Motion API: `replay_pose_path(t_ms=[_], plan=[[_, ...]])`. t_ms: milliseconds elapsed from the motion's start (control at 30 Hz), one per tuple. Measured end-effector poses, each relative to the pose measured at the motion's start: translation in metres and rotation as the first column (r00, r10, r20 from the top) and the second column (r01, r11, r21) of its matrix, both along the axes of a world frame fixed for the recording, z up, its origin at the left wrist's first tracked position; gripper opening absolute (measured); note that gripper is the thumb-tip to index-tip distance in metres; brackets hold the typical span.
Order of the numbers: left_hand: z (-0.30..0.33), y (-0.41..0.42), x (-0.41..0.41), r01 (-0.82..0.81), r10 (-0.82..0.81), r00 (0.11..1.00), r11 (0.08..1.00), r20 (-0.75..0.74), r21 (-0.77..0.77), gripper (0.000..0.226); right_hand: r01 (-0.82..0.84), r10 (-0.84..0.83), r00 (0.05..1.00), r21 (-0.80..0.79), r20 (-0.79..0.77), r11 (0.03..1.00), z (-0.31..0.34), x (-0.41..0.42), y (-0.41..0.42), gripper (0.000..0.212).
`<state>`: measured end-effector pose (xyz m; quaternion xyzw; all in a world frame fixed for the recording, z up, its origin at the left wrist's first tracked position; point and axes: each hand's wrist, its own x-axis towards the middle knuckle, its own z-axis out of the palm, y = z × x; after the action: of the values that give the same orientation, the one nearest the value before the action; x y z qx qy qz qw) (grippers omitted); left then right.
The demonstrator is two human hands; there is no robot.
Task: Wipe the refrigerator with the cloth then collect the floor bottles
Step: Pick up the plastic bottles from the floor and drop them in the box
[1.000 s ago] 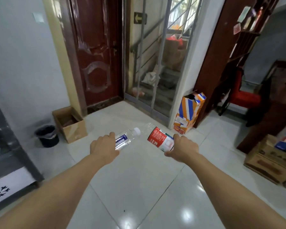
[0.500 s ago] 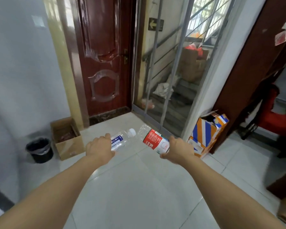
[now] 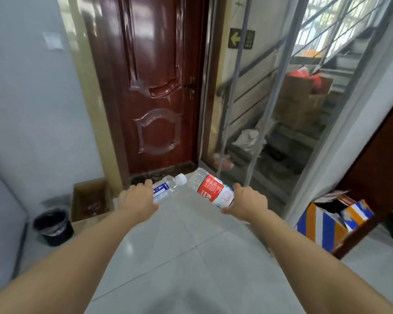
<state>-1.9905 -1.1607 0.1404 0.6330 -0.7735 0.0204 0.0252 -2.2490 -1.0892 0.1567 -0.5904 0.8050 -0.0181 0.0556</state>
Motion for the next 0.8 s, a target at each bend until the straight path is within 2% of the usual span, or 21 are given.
replay_pose_path(t_ms=[167,333,500,667,800], plan=[[-0.007,-0.067,-0.041,-0.167,0.169,0.985,0.985,-0.03,0.041,0.048,-0.154,0.154,0.988,0.024,0.007,0.988,-0.004,-0.046,-0.117,0.069],[-0.015,-0.118,-0.058,-0.294,0.296,0.954,0.954,-0.037,0.059,0.052,-0.283,0.282,0.959,0.041,0.03,0.958,-0.013,-0.059,-0.215,0.071],[-0.025,-0.174,-0.039,-0.405,0.407,0.913,0.912,-0.018,0.056,0.051,-0.393,0.389,0.919,0.059,0.066,0.918,-0.031,-0.037,-0.304,0.073],[-0.035,-0.251,-0.007,-0.487,0.488,0.873,0.871,0.001,0.061,0.049,-0.481,0.48,0.877,0.058,0.028,0.875,-0.035,-0.007,-0.395,0.074],[-0.03,-0.322,0.025,-0.536,0.537,0.844,0.841,0.016,0.068,0.056,-0.531,0.532,0.847,0.063,0.004,0.845,-0.023,0.02,-0.472,0.072]])
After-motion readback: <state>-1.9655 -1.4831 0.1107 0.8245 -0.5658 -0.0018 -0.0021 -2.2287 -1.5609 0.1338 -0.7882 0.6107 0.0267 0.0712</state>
